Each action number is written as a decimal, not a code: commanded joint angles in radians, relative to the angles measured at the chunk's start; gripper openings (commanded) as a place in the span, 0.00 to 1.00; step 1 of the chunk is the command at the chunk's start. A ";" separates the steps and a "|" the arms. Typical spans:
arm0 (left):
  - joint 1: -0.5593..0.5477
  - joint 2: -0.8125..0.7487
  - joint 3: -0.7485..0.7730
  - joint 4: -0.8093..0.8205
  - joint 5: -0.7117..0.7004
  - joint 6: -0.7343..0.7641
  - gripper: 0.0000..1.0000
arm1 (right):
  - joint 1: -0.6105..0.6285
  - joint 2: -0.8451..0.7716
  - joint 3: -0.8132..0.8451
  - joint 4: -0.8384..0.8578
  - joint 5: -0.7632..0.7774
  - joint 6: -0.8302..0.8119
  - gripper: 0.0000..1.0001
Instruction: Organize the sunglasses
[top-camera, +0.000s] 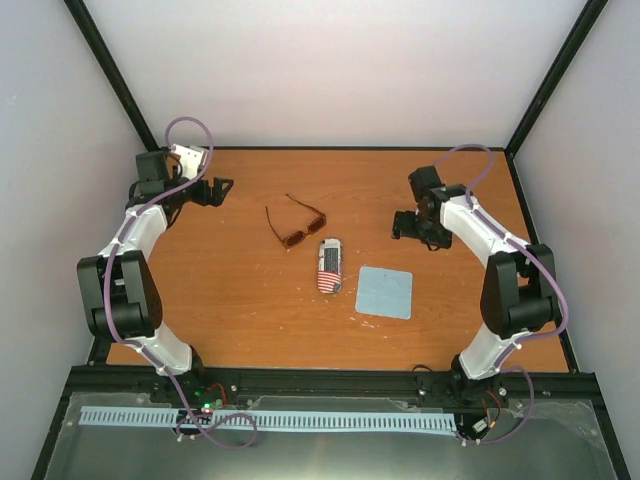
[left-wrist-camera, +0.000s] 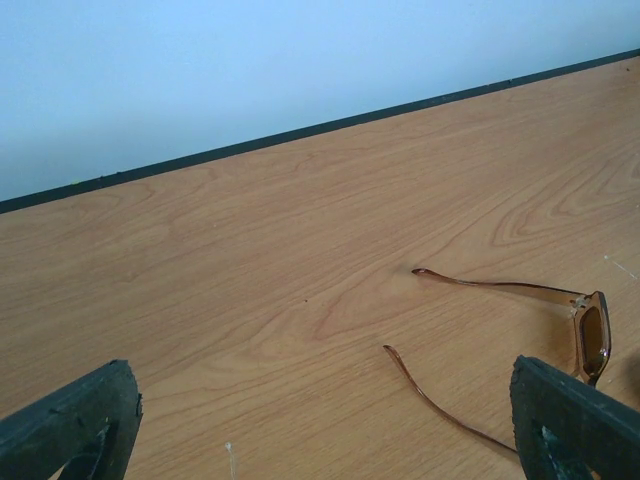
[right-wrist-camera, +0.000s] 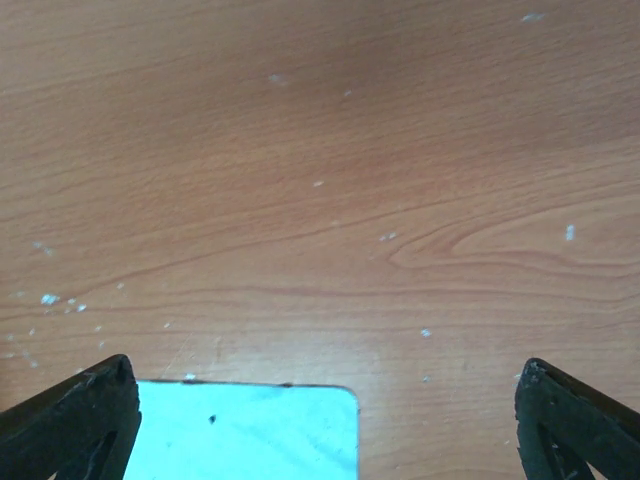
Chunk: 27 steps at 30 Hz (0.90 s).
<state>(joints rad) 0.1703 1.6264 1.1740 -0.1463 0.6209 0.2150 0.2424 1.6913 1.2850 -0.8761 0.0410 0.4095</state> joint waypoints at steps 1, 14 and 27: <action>0.003 -0.029 -0.001 0.010 0.000 0.009 0.99 | 0.079 0.007 0.063 -0.069 -0.029 0.040 0.93; 0.005 -0.036 -0.004 -0.039 -0.049 0.013 0.99 | 0.423 0.549 0.741 -0.478 -0.034 0.105 0.88; 0.010 -0.059 -0.032 -0.032 -0.070 0.043 1.00 | 0.517 0.670 0.850 -0.571 -0.046 0.150 0.92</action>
<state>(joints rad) 0.1734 1.5974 1.1507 -0.1806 0.5560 0.2359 0.7238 2.3276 2.1056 -1.3907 -0.0082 0.5335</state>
